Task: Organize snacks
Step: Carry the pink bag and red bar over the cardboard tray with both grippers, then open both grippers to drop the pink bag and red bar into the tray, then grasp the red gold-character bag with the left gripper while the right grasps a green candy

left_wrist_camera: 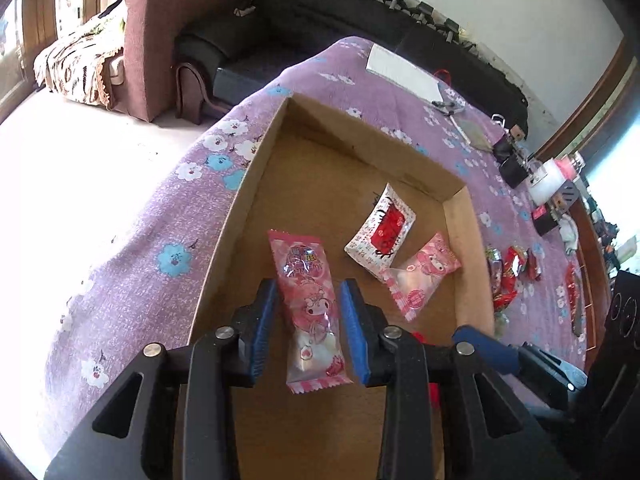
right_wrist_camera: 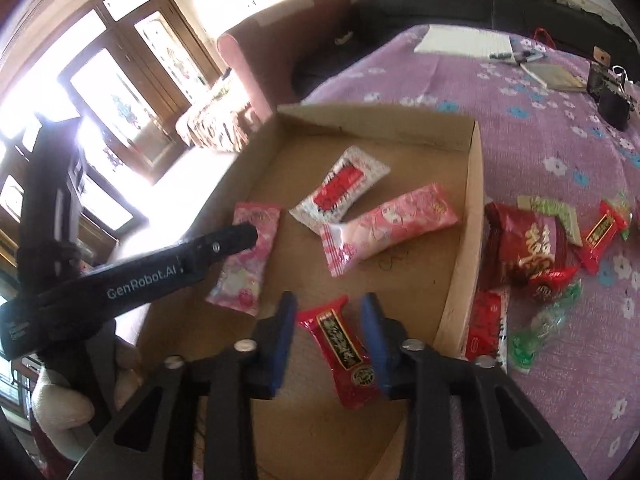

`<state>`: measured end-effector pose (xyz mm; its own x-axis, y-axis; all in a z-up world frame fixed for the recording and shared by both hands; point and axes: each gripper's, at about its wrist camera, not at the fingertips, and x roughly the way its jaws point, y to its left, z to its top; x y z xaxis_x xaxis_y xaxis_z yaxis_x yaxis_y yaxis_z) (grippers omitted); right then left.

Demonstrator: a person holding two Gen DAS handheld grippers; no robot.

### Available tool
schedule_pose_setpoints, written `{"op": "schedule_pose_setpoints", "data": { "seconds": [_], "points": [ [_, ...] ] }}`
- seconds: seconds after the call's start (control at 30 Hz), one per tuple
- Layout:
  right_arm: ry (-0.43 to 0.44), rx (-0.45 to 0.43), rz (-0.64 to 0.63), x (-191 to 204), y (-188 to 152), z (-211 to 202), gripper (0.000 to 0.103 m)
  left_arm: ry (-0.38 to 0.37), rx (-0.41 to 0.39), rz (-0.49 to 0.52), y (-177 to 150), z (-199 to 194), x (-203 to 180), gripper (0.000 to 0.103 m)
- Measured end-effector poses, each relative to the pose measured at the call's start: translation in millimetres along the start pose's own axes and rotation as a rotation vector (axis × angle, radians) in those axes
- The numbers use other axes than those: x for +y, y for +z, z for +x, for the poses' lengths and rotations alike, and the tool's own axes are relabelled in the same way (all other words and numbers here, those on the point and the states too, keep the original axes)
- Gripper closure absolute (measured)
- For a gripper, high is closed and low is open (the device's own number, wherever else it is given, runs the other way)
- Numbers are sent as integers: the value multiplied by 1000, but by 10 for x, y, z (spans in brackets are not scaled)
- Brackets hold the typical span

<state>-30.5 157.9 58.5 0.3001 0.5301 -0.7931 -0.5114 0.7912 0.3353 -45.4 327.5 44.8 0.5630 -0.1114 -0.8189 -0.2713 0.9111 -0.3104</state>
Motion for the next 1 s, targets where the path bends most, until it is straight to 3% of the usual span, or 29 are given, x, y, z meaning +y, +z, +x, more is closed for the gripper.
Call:
{"op": "schedule_pose_setpoints", "data": {
  "seconds": [0.17,0.27,0.33,0.37,0.4,0.63,0.8,0.87,1.0],
  "points": [
    [53,-85,20,-176,93,-415,62,-17,-43,10,-33,-205,-64,72],
    [10,-161,60,-471,122,-724,53,-18,-86,39,-68,-376,-168,72],
    [-61,-178,92,-723,116,-834,52,-28,-105,49,-77,-438,-230,63],
    [-104,-172,114,-859,99,-851,51,-40,-115,51,-88,-464,-273,51],
    [-130,-160,134,-955,74,-848,51,-58,-128,53,-108,-495,-325,45],
    [-137,-69,258,-1321,31,-483,52,-108,-119,125,-179,-507,-652,45],
    [-222,-151,250,-1266,240,-315,52,-117,-115,128,-195,-519,-745,45],
    [-216,-165,223,-1235,374,-226,52,-124,-111,127,-202,-517,-763,45],
    [-240,-28,175,-1259,580,168,51,-121,-101,123,-222,-489,-798,45]
  ]
}}
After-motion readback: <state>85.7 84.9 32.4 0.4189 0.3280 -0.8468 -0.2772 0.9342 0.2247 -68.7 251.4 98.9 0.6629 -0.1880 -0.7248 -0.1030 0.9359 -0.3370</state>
